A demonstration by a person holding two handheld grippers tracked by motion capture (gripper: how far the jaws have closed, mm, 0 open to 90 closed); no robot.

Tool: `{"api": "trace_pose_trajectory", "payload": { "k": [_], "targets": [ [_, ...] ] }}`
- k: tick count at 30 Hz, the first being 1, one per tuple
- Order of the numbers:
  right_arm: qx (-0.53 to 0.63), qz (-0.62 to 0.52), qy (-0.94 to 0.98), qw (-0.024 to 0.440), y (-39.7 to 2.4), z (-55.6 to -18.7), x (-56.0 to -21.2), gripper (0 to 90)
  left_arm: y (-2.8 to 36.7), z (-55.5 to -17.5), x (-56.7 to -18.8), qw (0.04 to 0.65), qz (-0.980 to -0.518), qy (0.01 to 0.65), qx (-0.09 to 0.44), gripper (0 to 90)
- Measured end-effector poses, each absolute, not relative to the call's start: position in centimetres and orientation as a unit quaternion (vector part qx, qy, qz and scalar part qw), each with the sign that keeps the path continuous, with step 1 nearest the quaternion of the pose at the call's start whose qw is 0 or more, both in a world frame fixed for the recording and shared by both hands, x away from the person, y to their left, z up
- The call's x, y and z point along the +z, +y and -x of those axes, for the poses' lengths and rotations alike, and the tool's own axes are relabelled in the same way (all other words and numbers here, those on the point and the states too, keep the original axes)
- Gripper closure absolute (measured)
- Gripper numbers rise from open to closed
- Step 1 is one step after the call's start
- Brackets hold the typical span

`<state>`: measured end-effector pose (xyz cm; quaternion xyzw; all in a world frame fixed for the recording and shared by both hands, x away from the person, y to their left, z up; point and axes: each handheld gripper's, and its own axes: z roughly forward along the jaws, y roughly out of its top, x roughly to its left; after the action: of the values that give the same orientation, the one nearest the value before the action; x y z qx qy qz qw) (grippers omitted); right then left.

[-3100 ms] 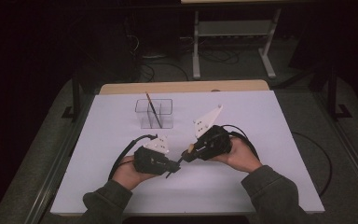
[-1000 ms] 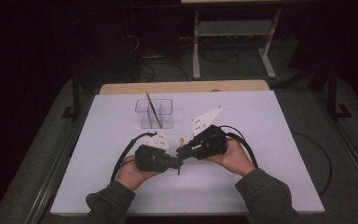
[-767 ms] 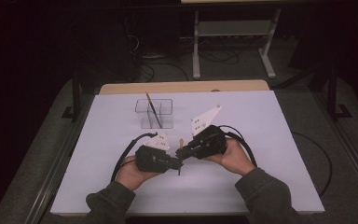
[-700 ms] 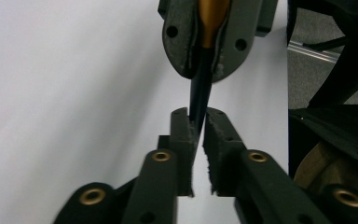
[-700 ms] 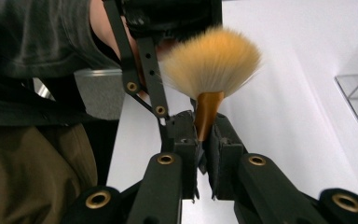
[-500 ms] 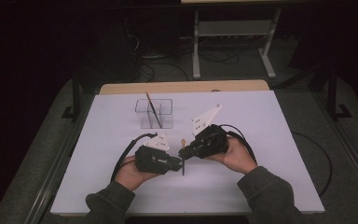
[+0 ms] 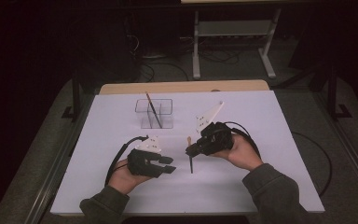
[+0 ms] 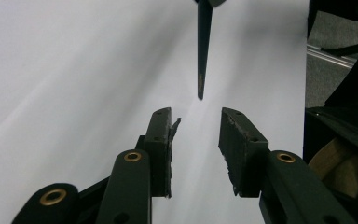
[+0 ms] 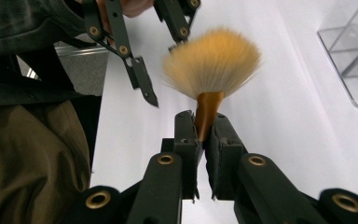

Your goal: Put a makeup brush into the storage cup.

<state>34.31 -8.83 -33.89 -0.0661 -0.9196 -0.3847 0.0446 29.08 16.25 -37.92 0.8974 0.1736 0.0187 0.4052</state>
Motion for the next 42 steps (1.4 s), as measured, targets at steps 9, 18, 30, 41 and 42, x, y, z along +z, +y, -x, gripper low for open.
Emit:
{"api": "trace_pose_trajectory", "payload": {
  "k": [9, 18, 30, 41, 42],
  "targets": [
    [-0.370, 0.088, -0.923, 0.051, -9.2, -35.2, -34.2, 82.5, 18.0, -28.7, -38.4, 0.401, -0.896, 0.188, 0.031, 59.7],
    [-0.363, 0.103, -0.925, 0.049, -9.4, -36.1, -33.8, 82.5, 19.0, -28.4, -38.7, 0.396, -0.896, 0.194, 0.042, 56.7],
    [-0.364, 0.112, -0.923, 0.048, -9.8, -37.0, -33.5, 82.5, 20.1, -28.2, -38.8, 0.393, -0.894, 0.208, 0.052, 52.8],
    [-0.365, 0.115, -0.923, 0.038, -9.9, -37.9, -32.6, 82.5, 20.9, -28.0, -38.8, 0.401, -0.889, 0.214, 0.059, 50.4],
    [-0.362, 0.116, -0.924, 0.039, -9.9, -38.0, -32.5, 82.5, 20.9, -28.0, -38.8, 0.400, -0.889, 0.215, 0.058, 50.3]
  ]
}}
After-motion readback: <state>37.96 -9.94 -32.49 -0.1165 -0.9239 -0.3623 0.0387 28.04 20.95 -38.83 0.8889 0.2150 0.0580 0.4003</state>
